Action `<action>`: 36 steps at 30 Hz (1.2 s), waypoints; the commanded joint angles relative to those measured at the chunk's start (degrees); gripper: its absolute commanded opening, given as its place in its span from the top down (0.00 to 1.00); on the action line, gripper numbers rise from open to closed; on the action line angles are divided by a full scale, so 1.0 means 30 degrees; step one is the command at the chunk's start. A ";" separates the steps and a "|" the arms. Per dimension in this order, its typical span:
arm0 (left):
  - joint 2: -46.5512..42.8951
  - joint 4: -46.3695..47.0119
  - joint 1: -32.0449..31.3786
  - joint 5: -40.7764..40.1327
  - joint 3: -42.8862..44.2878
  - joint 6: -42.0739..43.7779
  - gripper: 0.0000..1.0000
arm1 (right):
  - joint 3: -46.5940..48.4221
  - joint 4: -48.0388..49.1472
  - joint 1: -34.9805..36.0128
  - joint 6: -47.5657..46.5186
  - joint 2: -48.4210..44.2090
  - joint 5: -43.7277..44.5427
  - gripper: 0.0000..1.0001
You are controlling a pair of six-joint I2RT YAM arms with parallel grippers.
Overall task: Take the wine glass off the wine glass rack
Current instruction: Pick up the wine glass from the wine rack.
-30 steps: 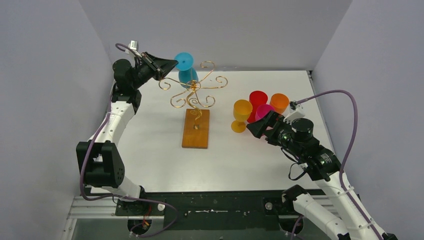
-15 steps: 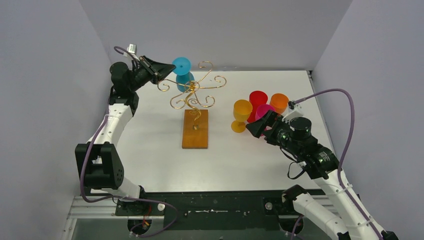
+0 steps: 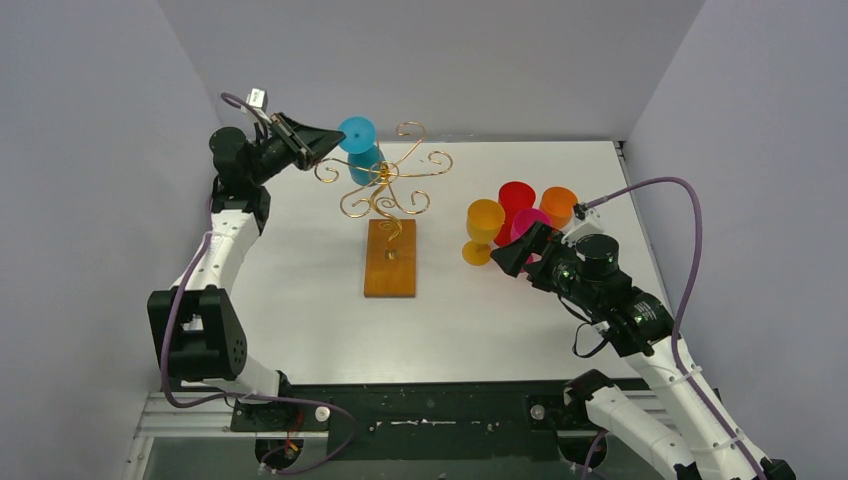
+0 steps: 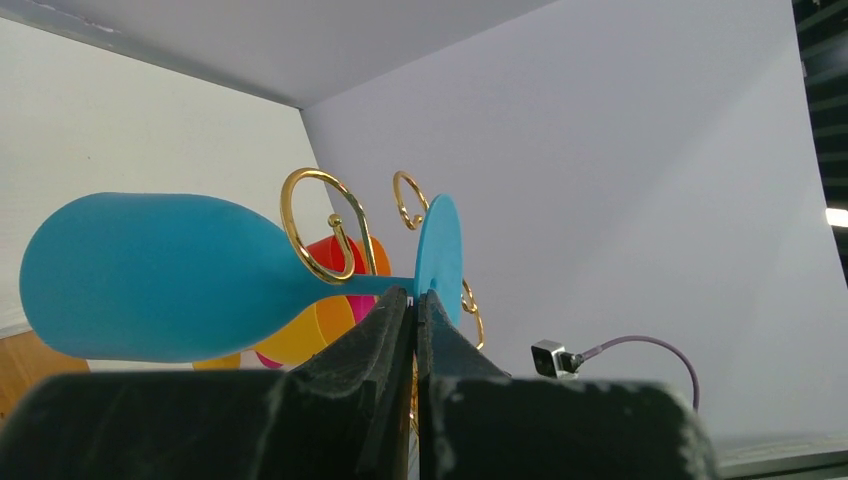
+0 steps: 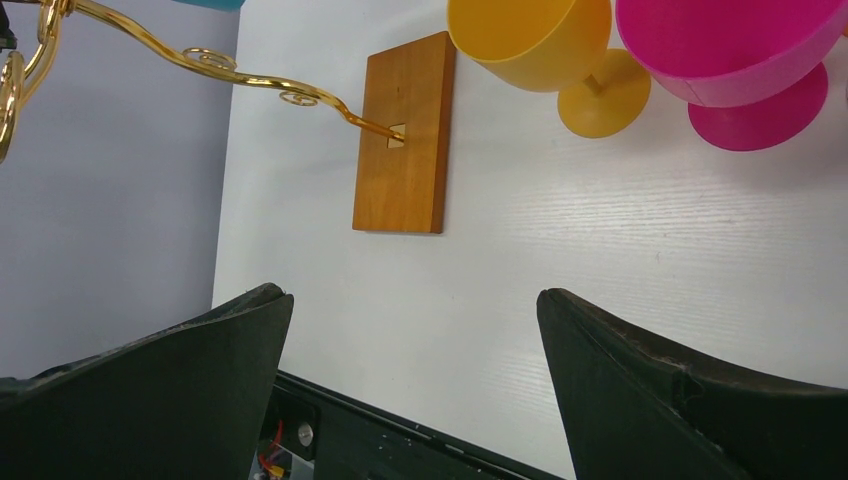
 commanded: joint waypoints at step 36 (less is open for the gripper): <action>-0.9144 -1.2278 0.4546 -0.4074 -0.1618 0.9377 1.00 | -0.0820 0.2541 -0.0012 0.0066 -0.1977 -0.0398 0.00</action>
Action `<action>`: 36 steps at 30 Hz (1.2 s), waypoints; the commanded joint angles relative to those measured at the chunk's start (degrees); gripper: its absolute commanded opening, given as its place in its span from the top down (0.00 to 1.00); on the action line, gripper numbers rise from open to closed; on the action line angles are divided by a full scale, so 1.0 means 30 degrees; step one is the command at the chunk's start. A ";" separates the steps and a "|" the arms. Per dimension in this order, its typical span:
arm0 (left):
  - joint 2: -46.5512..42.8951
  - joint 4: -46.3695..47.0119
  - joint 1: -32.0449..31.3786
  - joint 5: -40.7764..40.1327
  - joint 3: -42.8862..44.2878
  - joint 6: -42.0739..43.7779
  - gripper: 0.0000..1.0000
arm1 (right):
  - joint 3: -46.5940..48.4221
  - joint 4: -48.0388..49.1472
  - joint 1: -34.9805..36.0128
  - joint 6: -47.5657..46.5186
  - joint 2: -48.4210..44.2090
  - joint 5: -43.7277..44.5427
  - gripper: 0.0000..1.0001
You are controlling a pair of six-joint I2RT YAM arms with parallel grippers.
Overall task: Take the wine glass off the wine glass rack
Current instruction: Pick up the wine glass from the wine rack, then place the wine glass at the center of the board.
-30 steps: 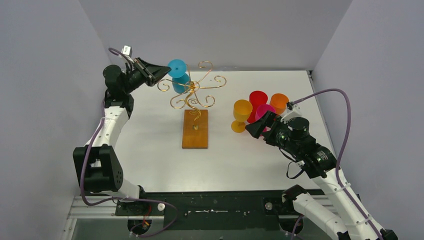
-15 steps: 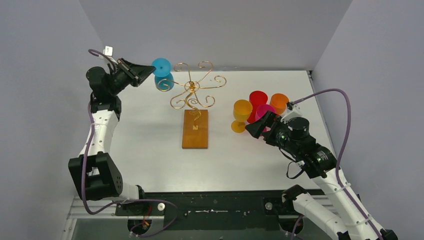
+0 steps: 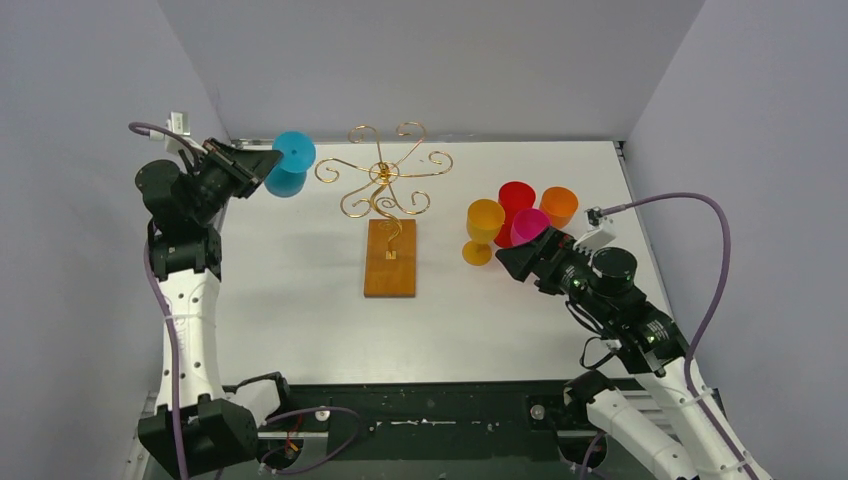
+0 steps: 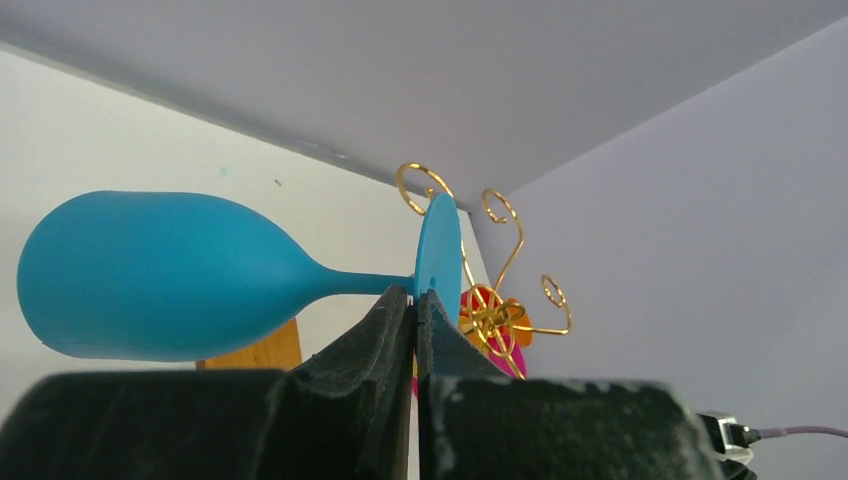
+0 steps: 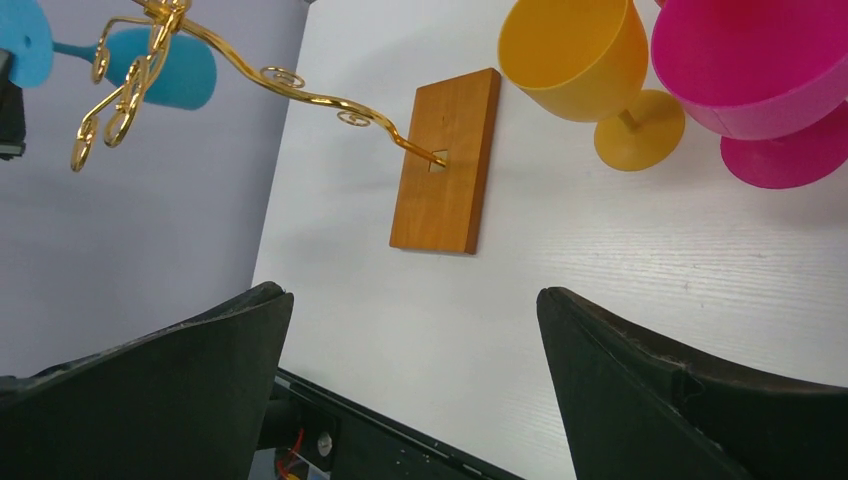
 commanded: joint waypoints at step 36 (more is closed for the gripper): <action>-0.5542 1.4247 -0.0524 0.5493 -0.9830 -1.1638 1.00 | 0.1401 0.1087 -0.0006 -0.0255 0.2650 -0.0984 0.00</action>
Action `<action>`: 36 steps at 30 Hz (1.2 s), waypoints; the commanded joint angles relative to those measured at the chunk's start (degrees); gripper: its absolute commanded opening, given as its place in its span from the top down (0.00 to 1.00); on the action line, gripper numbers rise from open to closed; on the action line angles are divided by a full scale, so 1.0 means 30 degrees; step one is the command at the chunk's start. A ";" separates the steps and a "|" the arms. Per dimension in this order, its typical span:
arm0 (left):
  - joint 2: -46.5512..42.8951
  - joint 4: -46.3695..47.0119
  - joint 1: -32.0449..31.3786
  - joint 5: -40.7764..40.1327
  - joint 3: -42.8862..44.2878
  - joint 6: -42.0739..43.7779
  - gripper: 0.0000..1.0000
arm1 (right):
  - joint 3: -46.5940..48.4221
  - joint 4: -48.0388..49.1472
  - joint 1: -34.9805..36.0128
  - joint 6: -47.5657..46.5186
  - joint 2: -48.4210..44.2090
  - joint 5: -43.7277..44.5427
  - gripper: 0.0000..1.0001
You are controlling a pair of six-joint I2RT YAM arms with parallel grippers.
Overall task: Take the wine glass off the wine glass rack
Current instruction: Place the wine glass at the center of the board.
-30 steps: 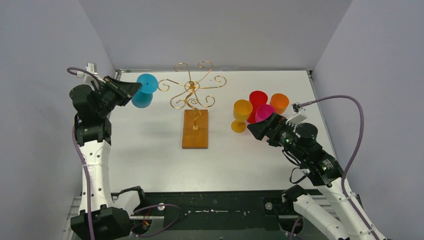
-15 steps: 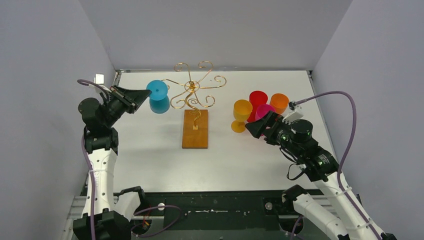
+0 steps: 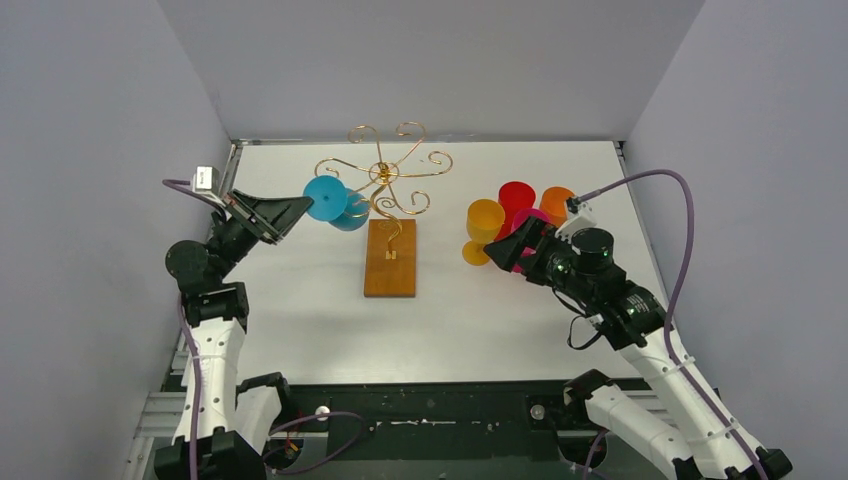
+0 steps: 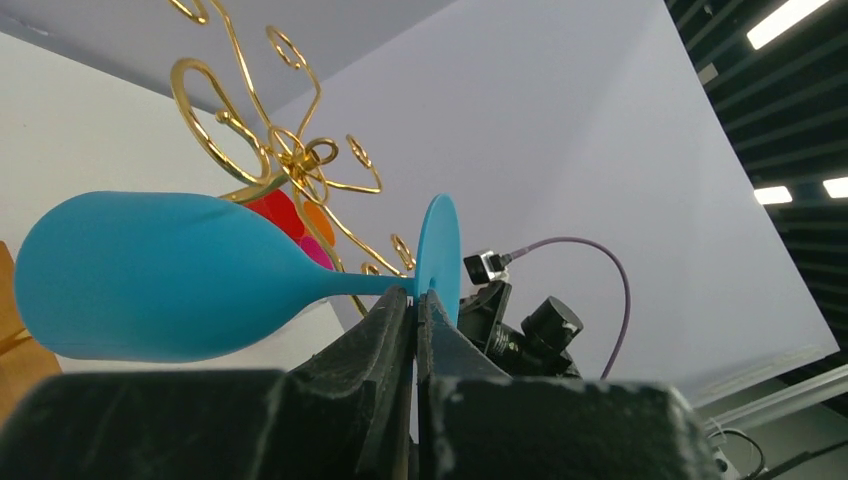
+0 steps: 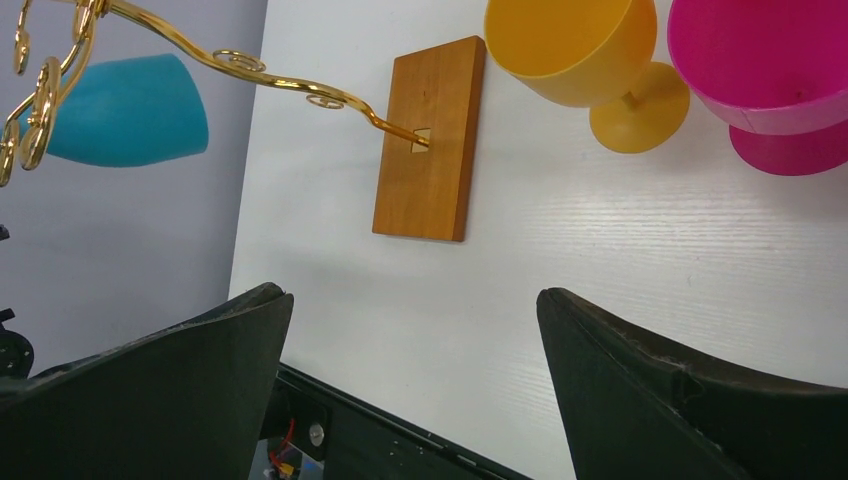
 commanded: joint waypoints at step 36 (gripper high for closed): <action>-0.0575 -1.3967 -1.3910 -0.3010 0.2479 1.5305 1.00 | -0.0482 0.9219 0.5045 0.0584 0.0878 -0.5239 0.13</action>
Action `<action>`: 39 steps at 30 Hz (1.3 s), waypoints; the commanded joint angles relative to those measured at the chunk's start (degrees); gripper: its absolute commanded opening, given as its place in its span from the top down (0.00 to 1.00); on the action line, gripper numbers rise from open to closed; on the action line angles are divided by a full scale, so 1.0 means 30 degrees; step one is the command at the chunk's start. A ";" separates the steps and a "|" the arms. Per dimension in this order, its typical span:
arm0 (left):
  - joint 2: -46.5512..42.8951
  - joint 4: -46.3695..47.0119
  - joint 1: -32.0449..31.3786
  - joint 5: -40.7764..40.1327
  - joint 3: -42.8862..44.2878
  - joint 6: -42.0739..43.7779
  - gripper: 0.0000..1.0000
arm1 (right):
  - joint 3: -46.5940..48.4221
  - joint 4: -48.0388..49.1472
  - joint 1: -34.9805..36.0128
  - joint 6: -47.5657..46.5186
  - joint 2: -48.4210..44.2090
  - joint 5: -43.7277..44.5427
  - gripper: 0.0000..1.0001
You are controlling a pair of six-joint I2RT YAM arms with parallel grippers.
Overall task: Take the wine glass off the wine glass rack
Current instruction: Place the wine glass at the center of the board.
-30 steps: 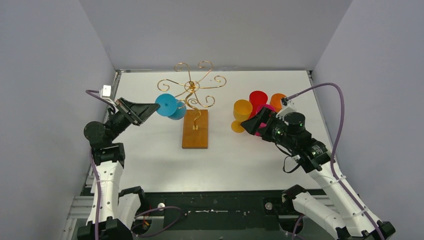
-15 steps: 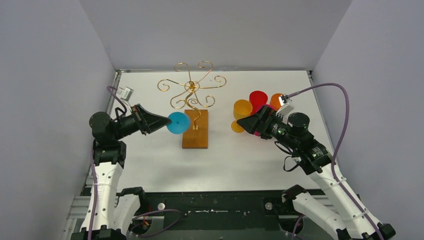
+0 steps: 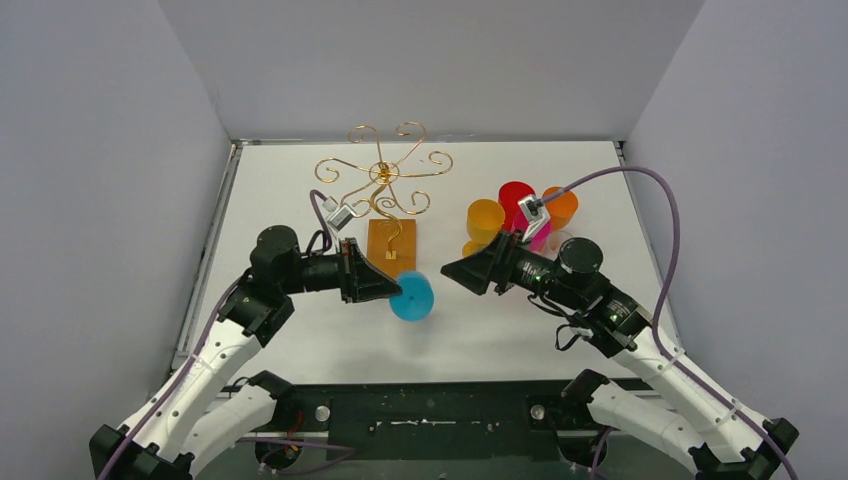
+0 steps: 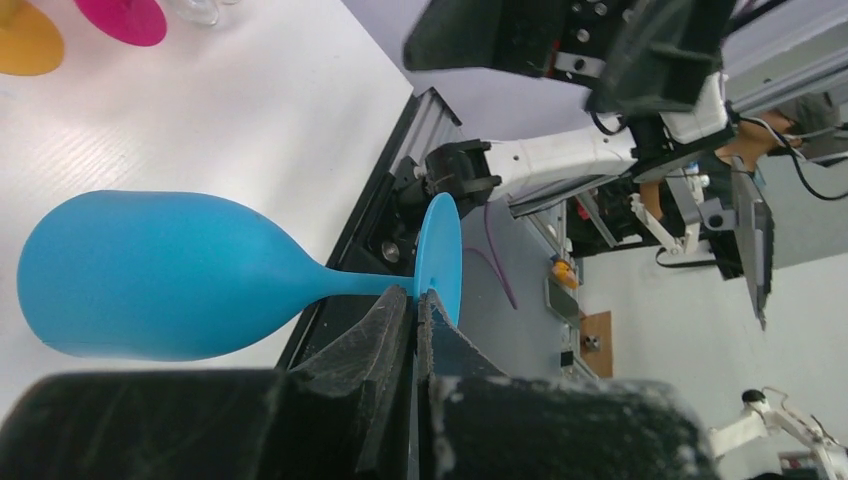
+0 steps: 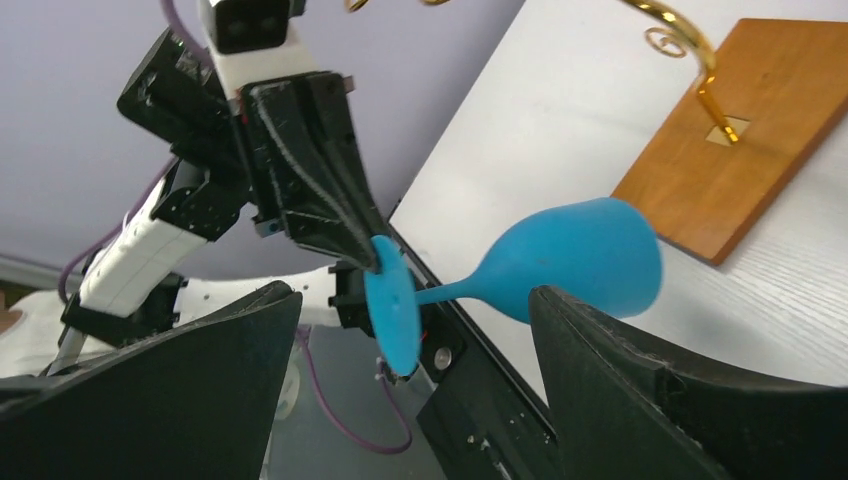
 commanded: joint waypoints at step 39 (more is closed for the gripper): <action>0.0423 0.3261 -0.2433 -0.2640 0.0512 -0.1557 1.00 | -0.0285 0.4542 0.4318 -0.1051 0.1803 -0.1351 1.00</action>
